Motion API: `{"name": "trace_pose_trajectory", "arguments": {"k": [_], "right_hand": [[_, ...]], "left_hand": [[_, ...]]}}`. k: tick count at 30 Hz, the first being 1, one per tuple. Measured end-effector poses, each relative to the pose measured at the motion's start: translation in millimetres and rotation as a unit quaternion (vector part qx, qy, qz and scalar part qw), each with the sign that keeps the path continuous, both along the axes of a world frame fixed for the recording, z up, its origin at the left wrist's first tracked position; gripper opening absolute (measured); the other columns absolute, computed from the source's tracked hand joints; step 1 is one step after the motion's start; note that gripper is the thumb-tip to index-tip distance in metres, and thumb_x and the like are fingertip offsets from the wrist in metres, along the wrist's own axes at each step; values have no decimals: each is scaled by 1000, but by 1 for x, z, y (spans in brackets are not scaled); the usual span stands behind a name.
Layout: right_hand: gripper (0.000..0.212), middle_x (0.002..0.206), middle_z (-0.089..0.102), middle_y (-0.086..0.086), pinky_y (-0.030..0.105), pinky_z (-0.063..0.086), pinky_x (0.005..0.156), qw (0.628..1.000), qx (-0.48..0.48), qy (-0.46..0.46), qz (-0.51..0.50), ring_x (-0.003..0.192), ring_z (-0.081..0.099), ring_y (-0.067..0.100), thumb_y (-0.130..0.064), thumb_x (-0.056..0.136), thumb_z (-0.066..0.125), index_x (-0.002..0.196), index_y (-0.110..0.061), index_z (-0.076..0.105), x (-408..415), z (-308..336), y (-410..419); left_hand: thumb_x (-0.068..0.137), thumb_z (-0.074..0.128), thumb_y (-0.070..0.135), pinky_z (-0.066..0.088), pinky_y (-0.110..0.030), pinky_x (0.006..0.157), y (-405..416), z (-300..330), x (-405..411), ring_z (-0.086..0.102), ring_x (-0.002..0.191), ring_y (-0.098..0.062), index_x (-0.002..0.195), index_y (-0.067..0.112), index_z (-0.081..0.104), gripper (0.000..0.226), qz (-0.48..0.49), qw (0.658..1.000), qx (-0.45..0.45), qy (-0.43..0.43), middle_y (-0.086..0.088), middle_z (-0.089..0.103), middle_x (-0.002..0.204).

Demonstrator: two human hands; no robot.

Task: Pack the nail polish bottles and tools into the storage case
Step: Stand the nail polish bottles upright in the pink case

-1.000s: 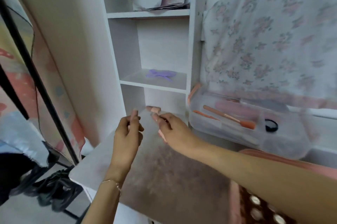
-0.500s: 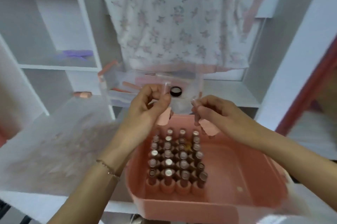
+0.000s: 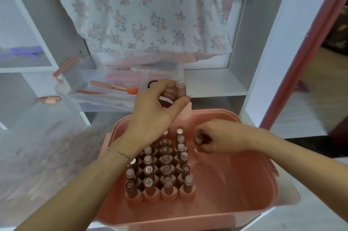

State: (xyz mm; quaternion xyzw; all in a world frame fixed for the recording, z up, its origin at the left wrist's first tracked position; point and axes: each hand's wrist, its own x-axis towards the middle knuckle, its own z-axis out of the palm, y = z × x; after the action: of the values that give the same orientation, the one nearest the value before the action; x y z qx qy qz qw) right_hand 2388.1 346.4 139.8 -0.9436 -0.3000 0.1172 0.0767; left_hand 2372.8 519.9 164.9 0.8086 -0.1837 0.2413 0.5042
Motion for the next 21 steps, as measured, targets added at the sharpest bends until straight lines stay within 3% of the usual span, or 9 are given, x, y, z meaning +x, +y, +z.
{"name": "trace_pose_trajectory", "arguments": {"k": [7, 10, 13, 21], "right_hand": [[12, 79, 53, -7, 33, 45, 64, 998, -37, -41, -16, 74, 53, 17, -27, 82, 53, 88, -18, 56, 7, -18, -1], [18, 84, 60, -4, 36, 49, 67, 998, -26, -54, -14, 76, 56, 18, -29, 82, 51, 94, -18, 58, 8, -19, 0], [23, 89, 63, -4, 36, 50, 68, 997, -8, -69, -19, 80, 58, 19, -30, 80, 51, 100, -21, 57, 6, -21, -1], [11, 75, 51, -9, 30, 41, 63, 994, 41, -92, -27, 73, 52, 16, -22, 80, 55, 90, -17, 53, 9, -20, -2]], "left_hand": [[74, 74, 20, 49, -18, 73, 9, -5, 2, 61, 75, -1, 84, 37, 58, 25, 15, 999, -34, 18, 14, 63, 74], [71, 67, 28, 48, -16, 74, 10, -5, 4, 60, 73, 0, 83, 36, 58, 17, 13, 999, -38, 18, 14, 62, 73], [74, 69, 22, 49, -18, 75, 11, -7, 4, 59, 71, 1, 84, 35, 59, 19, 9, 999, -40, 13, 14, 62, 73], [72, 67, 26, 48, -16, 75, 11, -8, 4, 56, 68, 4, 81, 36, 57, 18, 10, 1000, -18, 5, 17, 59, 70]]}}
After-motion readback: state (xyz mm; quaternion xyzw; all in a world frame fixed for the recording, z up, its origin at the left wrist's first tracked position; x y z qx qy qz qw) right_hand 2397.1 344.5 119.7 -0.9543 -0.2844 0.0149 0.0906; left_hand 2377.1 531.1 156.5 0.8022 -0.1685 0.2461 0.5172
